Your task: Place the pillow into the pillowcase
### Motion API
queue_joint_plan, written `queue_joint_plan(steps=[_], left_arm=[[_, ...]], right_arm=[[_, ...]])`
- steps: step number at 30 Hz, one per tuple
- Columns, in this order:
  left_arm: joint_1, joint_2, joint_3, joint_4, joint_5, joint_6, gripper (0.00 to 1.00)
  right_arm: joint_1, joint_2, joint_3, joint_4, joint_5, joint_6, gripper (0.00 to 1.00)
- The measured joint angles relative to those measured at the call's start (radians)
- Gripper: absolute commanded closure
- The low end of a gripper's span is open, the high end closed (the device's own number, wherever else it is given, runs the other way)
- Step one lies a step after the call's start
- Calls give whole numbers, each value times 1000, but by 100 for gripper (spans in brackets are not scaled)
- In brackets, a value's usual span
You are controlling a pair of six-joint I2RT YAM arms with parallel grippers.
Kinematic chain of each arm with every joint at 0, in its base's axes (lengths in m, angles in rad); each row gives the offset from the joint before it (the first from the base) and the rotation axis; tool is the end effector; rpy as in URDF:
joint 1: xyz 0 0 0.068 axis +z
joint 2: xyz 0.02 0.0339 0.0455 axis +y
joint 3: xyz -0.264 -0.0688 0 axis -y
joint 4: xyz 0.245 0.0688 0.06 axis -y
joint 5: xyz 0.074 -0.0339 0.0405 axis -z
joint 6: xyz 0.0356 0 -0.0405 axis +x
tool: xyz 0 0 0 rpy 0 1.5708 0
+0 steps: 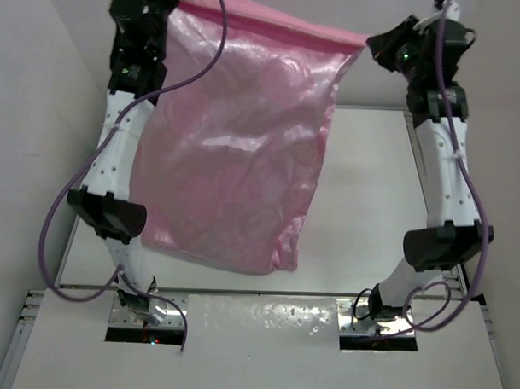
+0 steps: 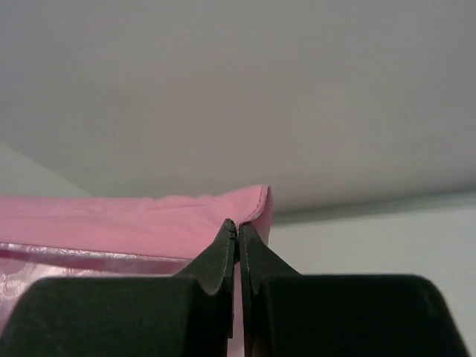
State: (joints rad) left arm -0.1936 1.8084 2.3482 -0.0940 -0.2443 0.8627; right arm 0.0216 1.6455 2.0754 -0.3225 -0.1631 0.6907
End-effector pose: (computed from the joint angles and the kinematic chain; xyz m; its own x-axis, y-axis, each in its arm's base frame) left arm 0.3543 -0.0607 0.5943 0.2543 0.7012 -0.6660 -0.3393 0.7096 0.6175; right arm 0.3457 0.0133 0.5451 -0.0338 0.6280 -0.7774 -0.2091 0.7562 0.6200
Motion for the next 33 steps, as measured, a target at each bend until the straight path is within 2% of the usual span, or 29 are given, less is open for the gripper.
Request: queue_joint_plan(steps=[3, 10, 16, 19, 25, 30, 33], left_arm=[[12, 124, -43, 1, -23, -11, 100], [17, 428, -45, -21, -45, -116, 100], [7, 562, -36, 54, -43, -219, 100], [-3, 633, 26, 112, -19, -270, 100], [-72, 702, 56, 218, 1, -317, 100], [-128, 779, 66, 317, -35, -330, 100], [-138, 826, 66, 367, -70, -336, 100]], right_arm=[[20, 91, -75, -58, 79, 2, 100], [42, 226, -113, -151, 243, 2, 100], [71, 238, -285, -116, 376, 2, 100], [79, 230, -420, -68, 422, 11, 100], [58, 203, -644, -14, 480, 27, 100], [-25, 224, -660, 14, 498, 24, 100], [-60, 310, -579, 41, 505, 27, 100]])
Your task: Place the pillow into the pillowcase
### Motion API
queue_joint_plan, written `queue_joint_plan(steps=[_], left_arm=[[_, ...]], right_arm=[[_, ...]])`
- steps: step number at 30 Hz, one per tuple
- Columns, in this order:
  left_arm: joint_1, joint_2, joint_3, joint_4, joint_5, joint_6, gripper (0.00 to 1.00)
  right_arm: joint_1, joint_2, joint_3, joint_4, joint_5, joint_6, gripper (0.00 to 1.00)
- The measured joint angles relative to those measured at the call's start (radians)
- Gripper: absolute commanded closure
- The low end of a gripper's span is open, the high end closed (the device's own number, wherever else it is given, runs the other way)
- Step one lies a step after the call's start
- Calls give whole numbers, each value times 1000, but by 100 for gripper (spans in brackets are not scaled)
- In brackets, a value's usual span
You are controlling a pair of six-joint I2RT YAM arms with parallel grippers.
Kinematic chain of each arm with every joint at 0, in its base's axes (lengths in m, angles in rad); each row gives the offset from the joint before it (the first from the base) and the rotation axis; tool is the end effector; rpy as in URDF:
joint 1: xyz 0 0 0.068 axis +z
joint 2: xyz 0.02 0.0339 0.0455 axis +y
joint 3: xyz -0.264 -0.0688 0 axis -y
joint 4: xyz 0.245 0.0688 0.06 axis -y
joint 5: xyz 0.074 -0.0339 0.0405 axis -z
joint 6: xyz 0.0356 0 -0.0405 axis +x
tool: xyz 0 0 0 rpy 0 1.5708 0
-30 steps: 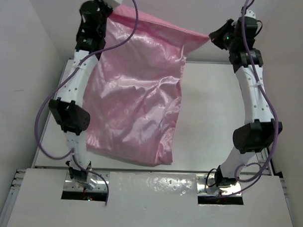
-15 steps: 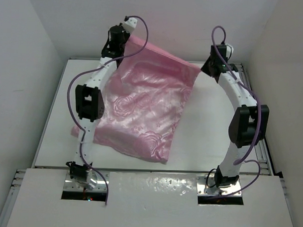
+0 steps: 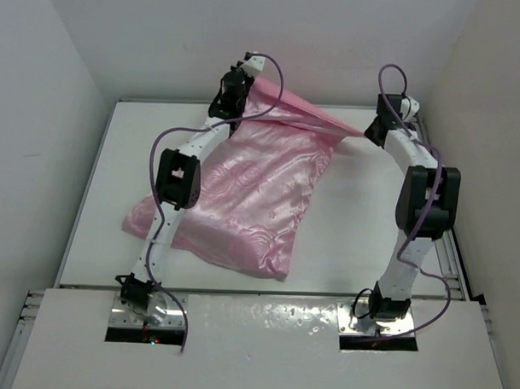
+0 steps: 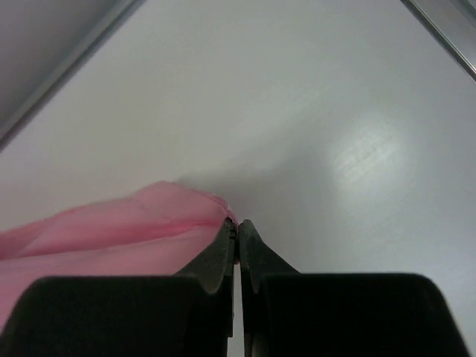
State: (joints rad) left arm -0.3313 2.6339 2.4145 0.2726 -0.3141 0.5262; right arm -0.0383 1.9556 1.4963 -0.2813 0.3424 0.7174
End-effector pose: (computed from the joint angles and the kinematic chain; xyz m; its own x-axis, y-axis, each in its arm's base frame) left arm 0.5810 -0.1882 0.2528 0.0523 0.4871 -0.8718 -0.0100 0.8732 0.4873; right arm 0.4439 -0.0290 0.2308 -0.3215 0.6320 -0.7051 0.6570 0.6851 0.3145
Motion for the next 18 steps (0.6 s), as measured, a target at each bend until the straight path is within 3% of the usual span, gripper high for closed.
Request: queue_joint_plan(steps=[5, 7, 8, 9, 10, 11, 13, 15, 18], left_arm=[[11, 55, 10, 61, -54, 5, 100], [21, 72, 22, 90, -58, 18, 100], [27, 77, 24, 101, -58, 24, 100], [37, 85, 34, 117, -59, 36, 93], [47, 91, 40, 132, -63, 51, 78], [62, 95, 46, 146, -64, 69, 40], [99, 105, 58, 167, -59, 101, 1], [134, 118, 66, 179, -57, 121, 0], [180, 133, 65, 170, -72, 151, 0]], right_arm=[[-13, 165, 154, 53, 1, 63, 100], [-12, 216, 215, 72, -2, 89, 96], [-11, 245, 252, 85, -2, 100, 87], [-10, 275, 297, 89, 3, 109, 77], [-10, 310, 351, 86, 21, 115, 65], [-14, 351, 412, 77, 34, 120, 45], [-26, 429, 525, 72, 43, 121, 25], [-41, 483, 586, 62, 35, 110, 4], [-59, 515, 599, 36, -11, 87, 1]])
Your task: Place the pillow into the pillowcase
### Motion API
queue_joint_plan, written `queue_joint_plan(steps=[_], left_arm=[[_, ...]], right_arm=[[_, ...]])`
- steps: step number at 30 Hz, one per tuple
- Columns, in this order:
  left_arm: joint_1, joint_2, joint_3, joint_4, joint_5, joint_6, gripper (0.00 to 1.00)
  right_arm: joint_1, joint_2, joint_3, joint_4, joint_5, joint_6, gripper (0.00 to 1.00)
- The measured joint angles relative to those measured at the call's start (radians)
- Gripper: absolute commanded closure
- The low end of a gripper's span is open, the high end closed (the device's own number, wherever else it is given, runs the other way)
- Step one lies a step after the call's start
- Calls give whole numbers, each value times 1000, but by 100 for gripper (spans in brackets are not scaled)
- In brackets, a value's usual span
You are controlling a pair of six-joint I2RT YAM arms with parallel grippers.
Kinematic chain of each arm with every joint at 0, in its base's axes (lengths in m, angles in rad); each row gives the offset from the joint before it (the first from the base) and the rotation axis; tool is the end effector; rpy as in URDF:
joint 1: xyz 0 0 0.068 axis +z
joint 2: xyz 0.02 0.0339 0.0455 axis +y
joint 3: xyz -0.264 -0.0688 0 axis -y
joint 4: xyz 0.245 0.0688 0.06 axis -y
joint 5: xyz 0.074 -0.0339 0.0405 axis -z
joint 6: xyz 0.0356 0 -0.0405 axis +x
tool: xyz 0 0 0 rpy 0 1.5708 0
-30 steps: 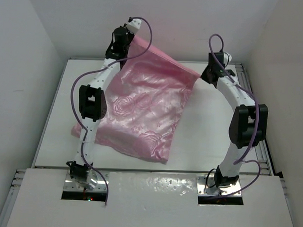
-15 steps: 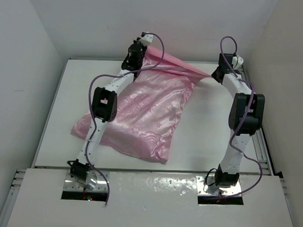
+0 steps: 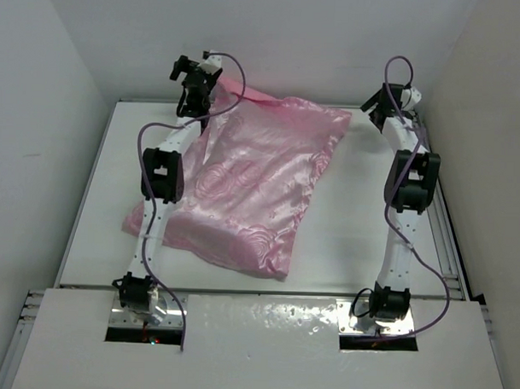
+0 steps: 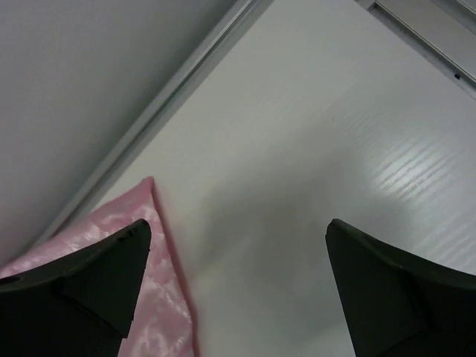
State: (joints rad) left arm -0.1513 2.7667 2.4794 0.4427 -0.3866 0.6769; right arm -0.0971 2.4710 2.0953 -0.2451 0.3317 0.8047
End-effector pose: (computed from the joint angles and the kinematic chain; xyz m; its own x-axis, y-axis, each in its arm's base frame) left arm 0.6182 -0.0807 0.2148 -0.0239 0.5905 -0.8067 -0.2741 0.7721 0.5733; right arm 0.5605 -0.0662 0.1809 -0.1454 0.6987 -0.7005 0.6635 0.5940 0.4548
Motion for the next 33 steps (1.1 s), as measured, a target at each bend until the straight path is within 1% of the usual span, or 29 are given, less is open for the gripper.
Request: queue_joint_plan(steps=[3, 6, 8, 10, 13, 15, 18, 19, 21, 22, 23, 26, 27, 29, 30, 31, 32, 33], left_arm=[[16, -5, -18, -31, -26, 3, 0], [12, -55, -72, -113, -36, -8, 0], [7, -130, -136, -222, -29, -23, 0], [6, -227, -183, -390, 12, -47, 0], [11, -424, -270, -682, 147, -90, 0], [24, -597, -385, -845, 277, -123, 0], [73, -835, -608, -1023, 437, -168, 0], [101, -895, -685, -1069, 485, -181, 0], [175, -986, -855, -1129, 569, -194, 0], [211, -1010, -933, -1167, 599, -195, 0], [246, -1024, -1017, -1195, 623, -193, 0], [346, -1007, -1236, -1266, 660, -180, 0], [360, -996, -1284, -1283, 668, -175, 0], [370, -972, -1365, -1305, 681, -157, 0], [367, -964, -1366, -1320, 675, -151, 1], [366, -959, -1362, -1313, 675, -150, 20], [364, -946, -1349, -1318, 666, -156, 20], [363, -922, -1325, -1326, 652, -158, 51]], right_arm=[[-11, -30, -85, 8, -50, -34, 1], [-1, -132, -279, 21, -114, -76, 1], [18, -209, -401, 30, -156, -87, 1], [43, -283, -502, 63, -199, -87, 1], [80, -325, -554, 109, -247, -67, 1], [105, -315, -554, 145, -273, -40, 2], [130, -272, -535, 176, -297, 12, 4], [135, -251, -529, 185, -303, 35, 5], [138, -203, -512, 197, -308, 85, 10], [137, -188, -500, 226, -308, 112, 15], [134, -178, -478, 229, -304, 134, 30], [124, -145, -457, 240, -299, 187, 57], [120, -135, -457, 238, -301, 203, 77], [112, -134, -481, 260, -311, 237, 97], [109, -140, -510, 276, -315, 249, 100], [105, -151, -554, 328, -321, 281, 100], [103, -168, -592, 341, -324, 290, 100], [92, -201, -657, 378, -325, 296, 100]])
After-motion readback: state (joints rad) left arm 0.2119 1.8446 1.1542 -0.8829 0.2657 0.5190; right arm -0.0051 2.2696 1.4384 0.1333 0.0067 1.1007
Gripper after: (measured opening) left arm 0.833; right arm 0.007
